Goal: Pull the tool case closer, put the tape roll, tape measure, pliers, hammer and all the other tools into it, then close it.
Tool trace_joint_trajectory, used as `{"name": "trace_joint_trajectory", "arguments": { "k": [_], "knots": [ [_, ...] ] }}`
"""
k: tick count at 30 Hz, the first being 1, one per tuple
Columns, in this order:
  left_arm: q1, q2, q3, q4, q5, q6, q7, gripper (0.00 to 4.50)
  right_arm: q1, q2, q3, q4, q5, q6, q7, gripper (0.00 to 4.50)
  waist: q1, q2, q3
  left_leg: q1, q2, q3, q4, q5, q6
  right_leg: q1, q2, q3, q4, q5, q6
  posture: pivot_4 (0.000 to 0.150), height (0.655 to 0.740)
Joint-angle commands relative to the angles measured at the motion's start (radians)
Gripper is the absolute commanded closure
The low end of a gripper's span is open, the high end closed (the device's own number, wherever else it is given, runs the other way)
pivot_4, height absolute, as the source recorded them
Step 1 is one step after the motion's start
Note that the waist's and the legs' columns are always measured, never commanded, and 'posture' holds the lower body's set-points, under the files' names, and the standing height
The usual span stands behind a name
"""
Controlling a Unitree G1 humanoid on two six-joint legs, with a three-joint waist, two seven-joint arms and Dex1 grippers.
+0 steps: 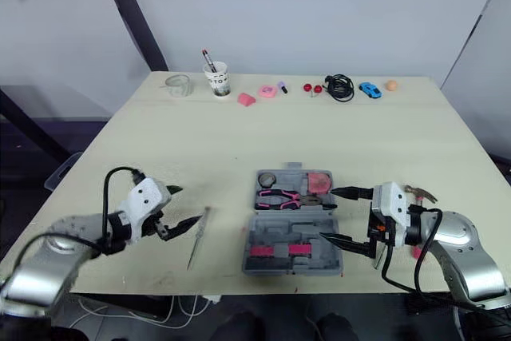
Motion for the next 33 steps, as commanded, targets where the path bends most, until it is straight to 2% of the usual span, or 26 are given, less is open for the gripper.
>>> {"name": "trace_joint_trajectory", "arguments": {
  "k": [1, 7, 9, 13, 19, 25, 33],
  "knots": [
    [-0.101, 0.062, -0.071, 0.196, 0.039, -0.242, -0.214, 0.08, -0.024, -0.008, -0.015, -0.038, 0.020, 0.014, -0.009, 0.00, -0.002, 0.000, 0.000, 0.000, 0.000, 0.001, 0.000, 0.000, 0.000, 0.000, 0.000, 0.000, 0.000, 0.000, 0.000, 0.150, 0.7400],
    [-0.425, 0.071, -0.252, 0.554, 0.061, -0.580, -0.609, 0.08, -0.034, -0.029, -0.023, -0.045, 0.033, 0.036, 0.005, 0.00, 0.003, -0.001, 0.001, -0.002, 0.000, 0.002, 0.000, 0.000, 0.000, 0.000, 0.001, -0.001, 0.000, 0.000, 0.000, 0.150, 0.7400],
    [-0.535, 0.081, -0.364, 0.669, 0.089, -0.694, -0.661, 0.08, -0.045, -0.034, -0.024, -0.043, 0.037, 0.044, 0.005, 0.00, 0.002, -0.001, 0.001, -0.003, 0.000, 0.002, 0.000, 0.000, 0.000, 0.000, 0.001, -0.001, 0.000, 0.000, 0.000, 0.150, 0.7400],
    [-0.756, 0.069, -0.611, 0.884, 0.152, -0.927, -0.664, 0.08, -0.052, -0.043, -0.023, -0.055, 0.044, 0.060, 0.004, 0.00, 0.000, -0.001, 0.001, -0.002, 0.000, 0.002, 0.001, 0.000, 0.000, 0.000, 0.002, -0.001, 0.000, 0.000, 0.001, 0.150, 0.7400],
    [-0.957, -0.010, -0.836, 1.089, 0.233, -1.174, -0.664, 0.08, -0.056, -0.052, -0.023, -0.049, 0.043, 0.058, 0.006, 0.00, -0.001, -0.003, 0.002, -0.003, 0.000, 0.001, 0.001, 0.000, 0.000, 0.000, 0.002, 0.000, 0.000, 0.002, 0.005, 0.150, 0.7400],
    [-1.051, -0.120, -0.899, 1.211, 0.376, -1.386, -0.655, 0.08, -0.055, -0.053, -0.032, -0.040, 0.036, 0.048, -0.001, 0.00, -0.001, -0.004, 0.002, -0.004, 0.000, 0.001, 0.002, 0.000, 0.000, 0.000, 0.002, 0.000, 0.000, 0.002, 0.005, 0.150, 0.7400],
    [-1.112, -0.212, -0.911, 1.288, 0.628, -1.505, -0.502, 0.08, -0.032, -0.052, -0.034, -0.071, 0.028, 0.049, -0.033, 0.00, -0.001, -0.005, 0.003, -0.004, 0.000, 0.001, 0.002, 0.000, 0.000, 0.000, 0.002, 0.000, 0.000, 0.003, 0.005, 0.150, 0.7400]
  ]
}}
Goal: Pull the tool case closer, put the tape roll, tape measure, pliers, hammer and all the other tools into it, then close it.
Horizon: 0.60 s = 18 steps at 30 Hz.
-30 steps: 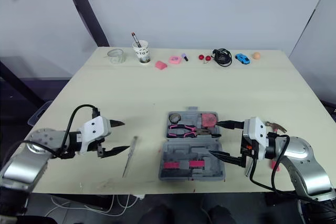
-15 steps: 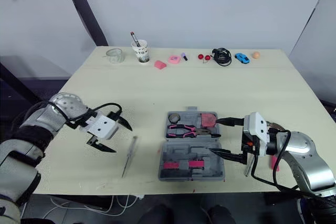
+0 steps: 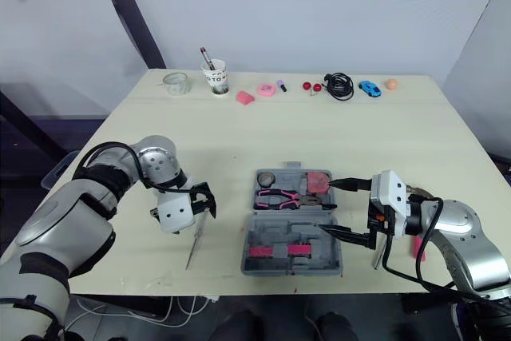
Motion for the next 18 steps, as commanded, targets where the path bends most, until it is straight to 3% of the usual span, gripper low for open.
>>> {"name": "trace_joint_trajectory", "arguments": {
  "k": [1, 16, 18],
  "knots": [
    [-0.034, -0.017, -0.011, 0.028, 0.097, -0.035, 0.058, 0.08, 0.009, -0.008, -0.031, -0.040, 0.004, -0.010, -0.010, 0.00, 0.000, 0.000, 0.000, 0.000, 0.000, 0.000, 0.000, 0.000, 0.000, 0.000, 0.000, 0.000, 0.000, 0.000, 0.000, 0.150, 0.7400],
    [-0.040, -0.077, -0.065, 0.046, 0.394, -0.100, 0.313, 0.08, 0.019, -0.016, -0.036, -0.038, -0.006, -0.024, -0.026, 0.00, 0.000, 0.000, 0.000, 0.000, 0.000, 0.000, 0.000, 0.000, 0.000, 0.000, 0.000, 0.000, 0.000, 0.000, 0.000, 0.150, 0.7400],
    [-0.038, -0.080, -0.068, 0.052, 0.412, -0.107, 0.335, 0.45, 0.021, -0.015, -0.033, -0.031, -0.012, -0.032, -0.022, 0.00, -0.001, 0.000, 0.000, 0.000, 0.000, 0.000, 0.000, 0.000, 0.000, 0.000, 0.000, 0.000, 0.000, 0.000, 0.000, 0.150, 0.7400]
  ]
}}
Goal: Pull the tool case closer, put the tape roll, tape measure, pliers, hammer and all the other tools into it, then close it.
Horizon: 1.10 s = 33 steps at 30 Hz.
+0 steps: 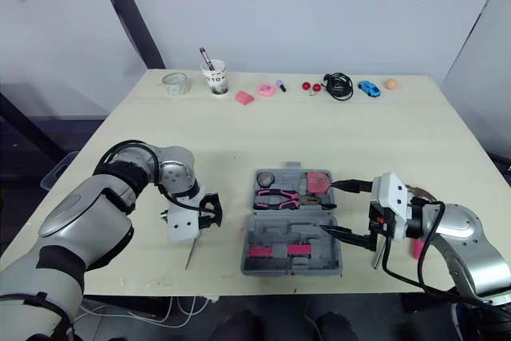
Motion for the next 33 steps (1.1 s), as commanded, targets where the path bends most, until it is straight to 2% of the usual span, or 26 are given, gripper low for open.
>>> {"name": "trace_joint_trajectory", "arguments": {
  "k": [1, 6, 9, 11, 19, 23, 27, 33],
  "knots": [
    [-0.004, -0.002, -0.027, 0.001, 0.050, -0.025, 0.047, 0.70, -0.004, -0.006, -0.028, -0.012, -0.004, -0.032, 0.005, 0.00, 0.000, 0.000, 0.000, 0.000, 0.000, 0.000, 0.000, 0.000, 0.000, 0.000, 0.000, 0.000, 0.000, 0.000, 0.000, 0.150, 0.7400],
    [0.004, -0.003, -0.029, 0.008, 0.080, -0.037, 0.090, 2.55, 0.001, 0.001, -0.024, 0.005, -0.010, -0.053, 0.014, 0.00, -0.001, 0.000, 0.000, 0.001, 0.000, 0.000, 0.000, 0.000, 0.000, 0.000, 0.000, 0.000, 0.001, 0.000, 0.000, 0.150, 0.7400],
    [0.009, 0.004, -0.033, 0.011, 0.098, -0.054, 0.106, 4.10, 0.004, 0.003, -0.020, 0.013, -0.015, -0.066, 0.018, 0.00, 0.000, 0.001, -0.001, 0.002, 0.000, 0.000, 0.000, 0.000, 0.000, 0.001, 0.000, 0.000, 0.001, 0.000, 0.000, 0.150, 0.7400],
    [0.016, 0.015, -0.037, 0.010, 0.103, -0.068, 0.108, 4.45, 0.005, 0.006, -0.017, 0.012, -0.017, -0.069, 0.017, 0.00, 0.000, 0.001, -0.001, 0.002, 0.000, 0.000, 0.000, 0.000, 0.000, 0.001, 0.000, 0.000, 0.001, 0.000, 0.000, 0.150, 0.7400],
    [0.025, 0.084, -0.010, -0.006, 0.074, -0.075, 0.116, 4.49, 0.007, 0.015, -0.007, 0.019, -0.029, -0.078, 0.016, 0.00, -0.006, 0.001, -0.001, 0.002, 0.001, 0.000, 0.000, 0.000, 0.000, 0.001, 0.001, 0.000, 0.001, 0.000, 0.000, 0.150, 0.7400],
    [0.053, 0.122, 0.093, -0.007, -0.107, -0.014, 0.088, 4.49, 0.010, 0.023, -0.003, 0.026, -0.031, -0.087, 0.015, 0.00, -0.002, 0.000, 0.000, 0.002, 0.001, 0.000, 0.000, 0.000, 0.000, 0.001, 0.001, 0.000, 0.001, 0.000, 0.000, 0.150, 0.7400],
    [0.143, 0.180, 0.171, -0.092, -0.309, 0.095, 0.001, 4.49, 0.018, 0.040, -0.001, 0.025, -0.020, -0.095, 0.020, 0.00, -0.001, 0.000, 0.000, 0.001, 0.001, 0.000, 0.001, 0.000, 0.000, 0.001, 0.001, 0.000, 0.001, 0.000, 0.000, 0.150, 0.7400],
    [0.384, 0.325, 0.315, -0.431, -0.595, 0.475, -0.145, 4.49, 0.025, 0.057, 0.006, 0.035, -0.016, -0.106, 0.039, 0.00, -0.009, 0.001, 0.000, 0.002, 0.002, 0.000, 0.000, 0.000, 0.000, 0.000, 0.001, 0.001, 0.003, 0.000, 0.000, 0.150, 0.7400]
  ]
}}
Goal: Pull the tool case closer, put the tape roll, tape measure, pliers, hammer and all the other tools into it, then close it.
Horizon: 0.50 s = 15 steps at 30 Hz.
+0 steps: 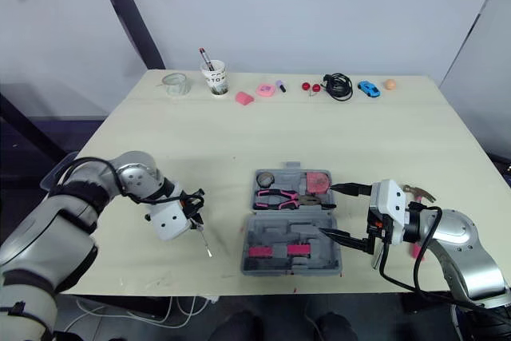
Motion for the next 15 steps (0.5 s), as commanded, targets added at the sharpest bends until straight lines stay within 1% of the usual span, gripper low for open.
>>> {"name": "trace_joint_trajectory", "arguments": {
  "k": [1, 3, 5, 7, 9, 11, 13, 15],
  "knots": [
    [0.106, 0.079, 0.115, -0.203, -0.155, 0.255, -0.042, 4.49, -0.004, 0.003, -0.007, -0.007, 0.009, -0.025, 0.016, 0.00, -0.003, 0.000, 0.000, 0.000, 0.000, 0.000, 0.000, 0.000, 0.000, 0.000, 0.000, 0.000, 0.000, 0.000, 0.000, 0.150, 0.7400],
    [0.213, 0.119, 0.198, -0.362, -0.260, 0.493, -0.032, 4.49, -0.006, 0.000, -0.005, 0.000, 0.008, -0.029, 0.026, 0.00, -0.001, 0.000, 0.000, 0.000, 0.000, 0.000, 0.000, 0.000, 0.000, 0.000, 0.000, 0.000, 0.001, 0.000, 0.000, 0.150, 0.7400],
    [0.316, 0.149, 0.290, -0.541, -0.354, 0.758, 0.011, 4.49, -0.009, -0.002, -0.006, 0.005, 0.007, -0.032, 0.034, 0.00, -0.003, 0.000, 0.000, 0.001, 0.001, -0.001, 0.000, 0.000, 0.000, 0.000, 0.000, 0.000, 0.001, 0.000, 0.000, 0.150, 0.7400],
    [0.424, 0.177, 0.382, -0.740, -0.424, 1.039, 0.076, 4.49, -0.012, -0.005, -0.009, 0.009, 0.008, -0.035, 0.039, 0.00, 0.001, 0.000, 0.000, 0.001, 0.001, -0.003, 0.000, 0.000, 0.000, 0.000, 0.000, 0.000, 0.002, 0.000, 0.000, 0.150, 0.7400],
    [0.524, 0.192, 0.455, -0.912, -0.473, 1.278, 0.144, 4.49, -0.012, -0.005, -0.008, 0.011, 0.008, -0.038, 0.043, 0.00, 0.002, 0.001, 0.000, 0.001, 0.001, -0.003, 0.000, 0.000, 0.000, 0.000, -0.001, 0.000, 0.002, 0.000, 0.000, 0.150, 0.7400],
    [0.593, 0.176, 0.523, -1.050, -0.537, 1.491, 0.214, 4.49, -0.010, -0.003, -0.006, 0.013, 0.006, -0.042, 0.047, 0.00, 0.006, 0.001, 0.000, 0.002, 0.001, -0.003, 0.000, 0.000, 0.000, 0.000, -0.001, 0.001, 0.002, 0.000, 0.000, 0.150, 0.7400],
    [0.632, 0.128, 0.589, -1.146, -0.598, 1.673, 0.306, 4.49, -0.007, 0.000, -0.002, 0.015, 0.004, -0.048, 0.049, 0.00, 0.006, 0.001, 0.000, 0.002, 0.000, -0.002, 0.000, 0.000, 0.000, 0.000, 0.000, 0.001, 0.002, 0.000, 0.000, 0.150, 0.7400],
    [0.664, 0.090, 0.637, -1.224, -0.631, 1.805, 0.381, 4.49, -0.005, 0.001, -0.001, 0.016, 0.002, -0.052, 0.049, 0.00, 0.007, 0.001, 0.000, 0.002, 0.000, -0.002, 0.000, 0.000, 0.000, 0.000, 0.000, 0.001, 0.002, 0.000, 0.000, 0.150, 0.7400]
  ]
}}
